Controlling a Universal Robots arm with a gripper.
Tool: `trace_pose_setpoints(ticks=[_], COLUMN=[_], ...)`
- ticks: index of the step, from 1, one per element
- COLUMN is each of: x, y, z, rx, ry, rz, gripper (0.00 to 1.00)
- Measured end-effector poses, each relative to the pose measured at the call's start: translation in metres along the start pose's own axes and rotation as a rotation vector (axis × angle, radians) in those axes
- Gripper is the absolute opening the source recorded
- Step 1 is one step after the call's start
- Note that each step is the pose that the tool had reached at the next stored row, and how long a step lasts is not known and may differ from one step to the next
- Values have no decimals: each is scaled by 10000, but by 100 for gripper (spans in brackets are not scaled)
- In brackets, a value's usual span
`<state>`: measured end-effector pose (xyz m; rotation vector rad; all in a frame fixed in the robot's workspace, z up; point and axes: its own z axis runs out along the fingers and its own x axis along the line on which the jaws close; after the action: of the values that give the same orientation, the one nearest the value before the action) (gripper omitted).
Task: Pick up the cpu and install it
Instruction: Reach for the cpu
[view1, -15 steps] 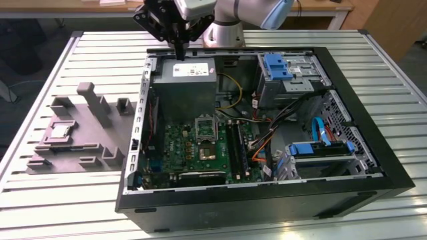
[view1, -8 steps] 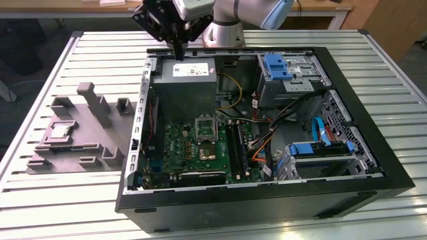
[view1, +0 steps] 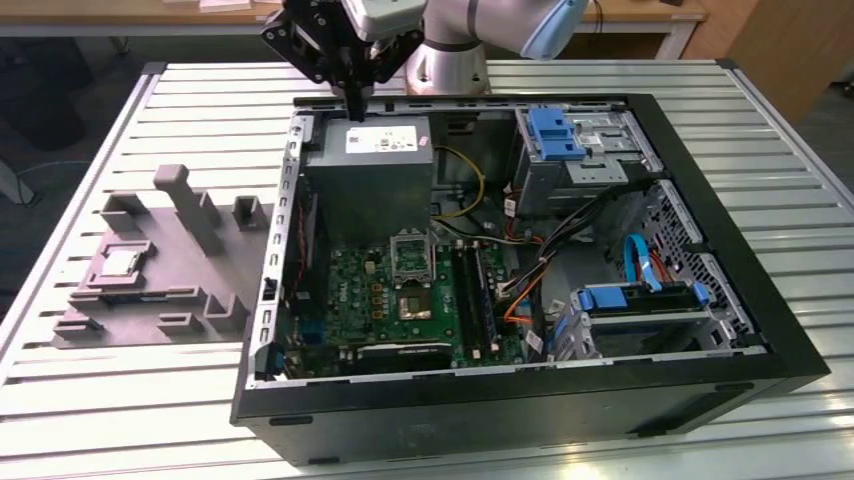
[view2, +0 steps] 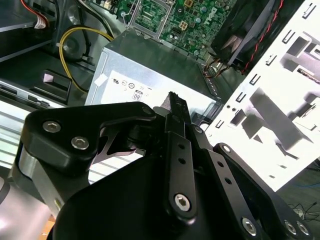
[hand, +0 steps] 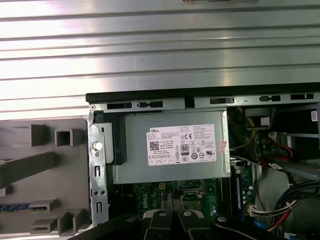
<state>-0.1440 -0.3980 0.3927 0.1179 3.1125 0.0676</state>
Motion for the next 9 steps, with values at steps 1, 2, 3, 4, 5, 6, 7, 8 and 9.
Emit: trace_pose_setpoints(ticks=[1, 2, 3, 4, 5, 6, 7, 8, 9], x=[2, 4, 6, 8, 10, 11, 13, 15, 18], y=[0, 0, 0, -1, -1, -1, -1, -1, -1], z=[0, 0, 1, 1, 1, 1, 1, 1, 1], rx=[0, 0, 0, -1, -1, -1, -1, -1, 0], ry=[0, 0, -1, 0, -1, 0, 0, -1, 0], rz=[0, 0, 0, 0, 0, 0, 0, 0, 0], gripper=[11, 11, 11, 11, 11, 11, 11, 11, 11])
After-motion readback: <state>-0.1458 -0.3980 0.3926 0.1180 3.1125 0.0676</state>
